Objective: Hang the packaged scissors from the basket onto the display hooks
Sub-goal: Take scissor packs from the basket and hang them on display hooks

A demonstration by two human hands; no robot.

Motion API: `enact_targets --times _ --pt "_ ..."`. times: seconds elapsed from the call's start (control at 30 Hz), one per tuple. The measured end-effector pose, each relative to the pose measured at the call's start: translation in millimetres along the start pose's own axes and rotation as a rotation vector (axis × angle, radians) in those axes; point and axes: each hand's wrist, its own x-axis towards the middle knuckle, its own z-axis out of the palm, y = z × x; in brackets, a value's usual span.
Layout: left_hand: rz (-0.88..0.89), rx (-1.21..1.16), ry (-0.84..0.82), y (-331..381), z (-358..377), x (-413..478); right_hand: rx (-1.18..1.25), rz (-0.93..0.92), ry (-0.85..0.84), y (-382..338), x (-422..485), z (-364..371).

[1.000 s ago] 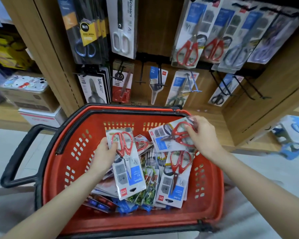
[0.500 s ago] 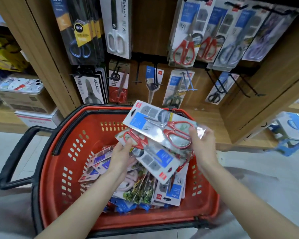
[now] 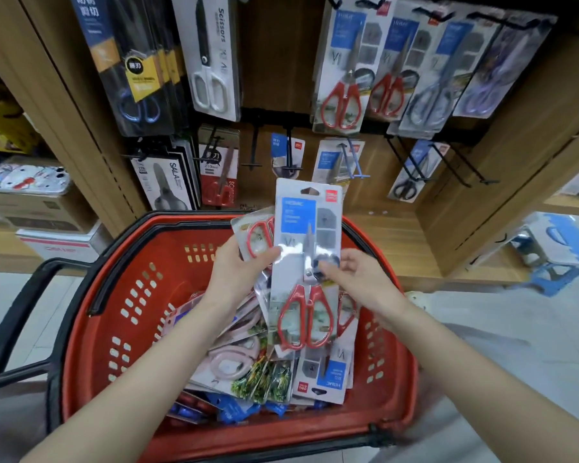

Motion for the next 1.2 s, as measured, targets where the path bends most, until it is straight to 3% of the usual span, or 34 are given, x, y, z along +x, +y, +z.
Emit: enact_targets --times 0.13,0.27,0.37,0.5,0.8,0.93,1.1,1.2 --pt "0.039 -0.023 0.028 11.3 1.9 5.9 0.12 -0.073 0.179 -21.1 14.7 -19.7" --pt "-0.005 -0.239 0.212 19.4 -9.4 17.4 0.226 -0.037 0.267 -20.9 19.4 -53.7" --pt "-0.051 -0.473 0.344 23.1 -11.7 26.4 0.391 0.11 0.143 -7.1 11.5 -62.9" --pt "-0.096 -0.611 0.38 20.8 13.1 21.9 0.706 0.257 -0.034 16.5 12.4 -38.2" --pt "-0.1 -0.561 0.226 10.7 23.7 -6.1 0.763 0.413 -0.07 35.1 30.9 -8.0" --pt "-0.132 -0.464 0.085 6.3 6.9 -18.1 0.753 0.361 -0.137 29.2 32.9 2.3" --pt "-0.11 -0.183 -0.206 15.9 -53.3 -7.7 0.542 0.209 -0.066 16.5 38.8 -14.5" --pt "-0.118 0.158 -0.357 28.4 -66.3 5.5 0.324 0.115 -0.094 6.0 40.0 -24.0"
